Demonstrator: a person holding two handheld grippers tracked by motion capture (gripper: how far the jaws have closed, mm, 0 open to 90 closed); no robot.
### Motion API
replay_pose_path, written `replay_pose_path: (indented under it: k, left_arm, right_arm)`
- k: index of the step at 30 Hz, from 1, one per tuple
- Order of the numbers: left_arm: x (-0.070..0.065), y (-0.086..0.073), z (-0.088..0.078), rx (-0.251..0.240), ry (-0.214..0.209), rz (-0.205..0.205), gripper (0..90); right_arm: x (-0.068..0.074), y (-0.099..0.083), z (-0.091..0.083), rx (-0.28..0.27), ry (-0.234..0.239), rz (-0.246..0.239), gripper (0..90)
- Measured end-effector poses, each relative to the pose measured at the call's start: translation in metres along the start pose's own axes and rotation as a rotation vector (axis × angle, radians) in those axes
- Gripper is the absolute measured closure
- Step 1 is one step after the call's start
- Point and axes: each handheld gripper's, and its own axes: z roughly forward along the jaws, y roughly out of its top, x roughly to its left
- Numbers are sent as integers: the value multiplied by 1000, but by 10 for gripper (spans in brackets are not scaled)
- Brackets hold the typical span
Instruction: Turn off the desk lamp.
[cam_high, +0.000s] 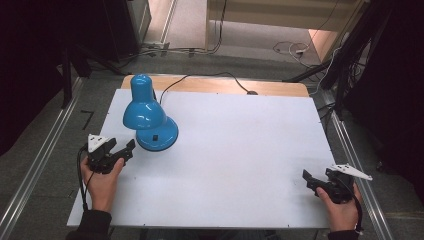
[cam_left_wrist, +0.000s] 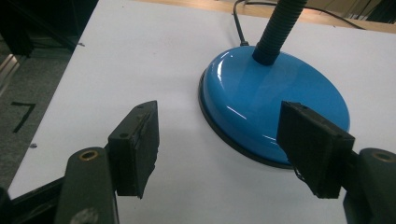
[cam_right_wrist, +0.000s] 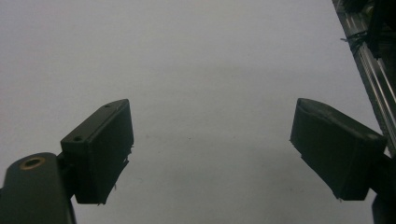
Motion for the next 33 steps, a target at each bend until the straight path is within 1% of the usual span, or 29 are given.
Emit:
replay_pose_path:
  k: [6, 9, 13, 16, 21, 27, 29, 31, 33]
  left_arm:
    - [0, -1, -2, 12, -8, -2, 290]
    - [-2, -2, -5, 14, -2, 5, 284]
    - [-5, -4, -8, 16, -5, 12, 275]
    - [-7, -5, -10, 25, -1, 20, 275]
    - [-11, -6, -16, 36, 6, 28, 266]
    - [-13, -11, -23, 48, 4, 35, 254]
    - [-15, -14, -28, 60, 9, 49, 242]
    - [-16, -15, -32, 60, 15, 56, 242]
    - [-16, -17, -37, 59, 19, 56, 242]
  right_arm:
    - [0, 0, 0, 0, 1, -1, 118]
    - [0, 0, 0, -1, 0, -1, 118]
    - [0, 0, 0, 0, 1, 1, 118]
    - [0, 0, 0, -1, 2, -1, 118]
    - [-1, 0, -1, -3, 0, -1, 118]
    - [-1, 0, -1, -4, -1, 1, 118]
    - [-1, 0, -1, -4, -1, 1, 118]
    - [-1, 0, -1, -4, 0, 2, 118]
    - [-1, 0, -1, -4, -2, 0, 118]
